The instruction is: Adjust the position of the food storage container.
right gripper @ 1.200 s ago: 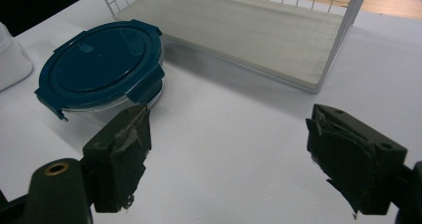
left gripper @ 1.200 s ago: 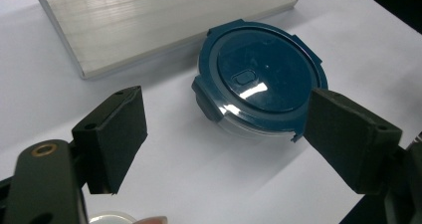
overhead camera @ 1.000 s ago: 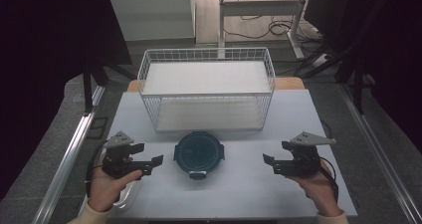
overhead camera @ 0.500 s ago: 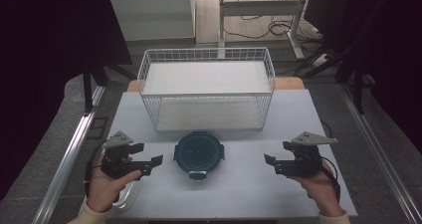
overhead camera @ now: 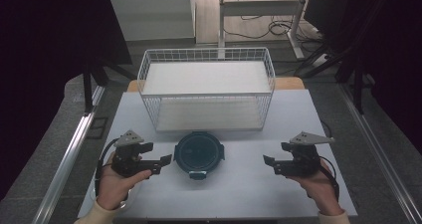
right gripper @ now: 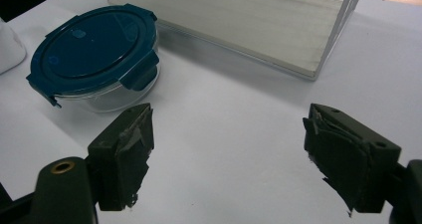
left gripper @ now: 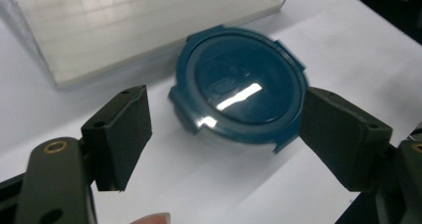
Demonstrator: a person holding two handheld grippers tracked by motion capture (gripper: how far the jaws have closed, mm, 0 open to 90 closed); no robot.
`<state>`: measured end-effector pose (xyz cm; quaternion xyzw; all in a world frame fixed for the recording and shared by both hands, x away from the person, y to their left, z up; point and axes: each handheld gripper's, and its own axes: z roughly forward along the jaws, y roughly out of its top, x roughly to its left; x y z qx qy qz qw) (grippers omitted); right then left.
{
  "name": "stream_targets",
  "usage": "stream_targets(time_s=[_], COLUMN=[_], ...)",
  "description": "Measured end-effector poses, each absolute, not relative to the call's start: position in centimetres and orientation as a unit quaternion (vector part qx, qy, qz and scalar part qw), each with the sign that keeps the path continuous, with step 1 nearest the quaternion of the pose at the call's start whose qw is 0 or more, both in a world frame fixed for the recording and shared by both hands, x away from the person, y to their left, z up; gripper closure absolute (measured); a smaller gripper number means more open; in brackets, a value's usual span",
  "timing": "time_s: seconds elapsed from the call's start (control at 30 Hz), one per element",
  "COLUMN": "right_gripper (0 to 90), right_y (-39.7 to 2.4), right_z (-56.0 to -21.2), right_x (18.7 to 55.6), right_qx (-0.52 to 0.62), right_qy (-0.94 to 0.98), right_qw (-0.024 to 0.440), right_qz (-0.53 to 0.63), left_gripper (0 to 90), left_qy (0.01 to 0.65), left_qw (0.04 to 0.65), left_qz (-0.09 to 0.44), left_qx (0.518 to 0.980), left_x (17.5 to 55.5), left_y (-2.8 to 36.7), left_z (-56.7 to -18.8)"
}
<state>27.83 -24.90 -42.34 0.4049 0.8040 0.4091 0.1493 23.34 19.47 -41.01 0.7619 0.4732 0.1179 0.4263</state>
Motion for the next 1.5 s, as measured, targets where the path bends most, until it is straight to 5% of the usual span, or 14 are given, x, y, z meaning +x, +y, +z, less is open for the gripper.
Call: stream_targets(time_s=[1.07, 1.5], right_gripper=[19.3, 19.3], right_y=[-24.2, -24.0], right_z=[-42.7, -43.1], right_x=[28.1, 28.3], right_qx=[0.401, 0.400], right_qy=[0.815, 0.819], right_qw=[0.148, 0.146], right_qz=[0.391, 0.384], left_gripper=[40.0, 80.1], left_qy=[0.516, 0.546], left_qw=[0.382, 0.337], left_qz=[0.073, 0.037], left_qx=[0.763, 0.766], left_x=[29.9, 32.2], left_y=[18.4, 17.9], left_z=[-42.2, -44.5])
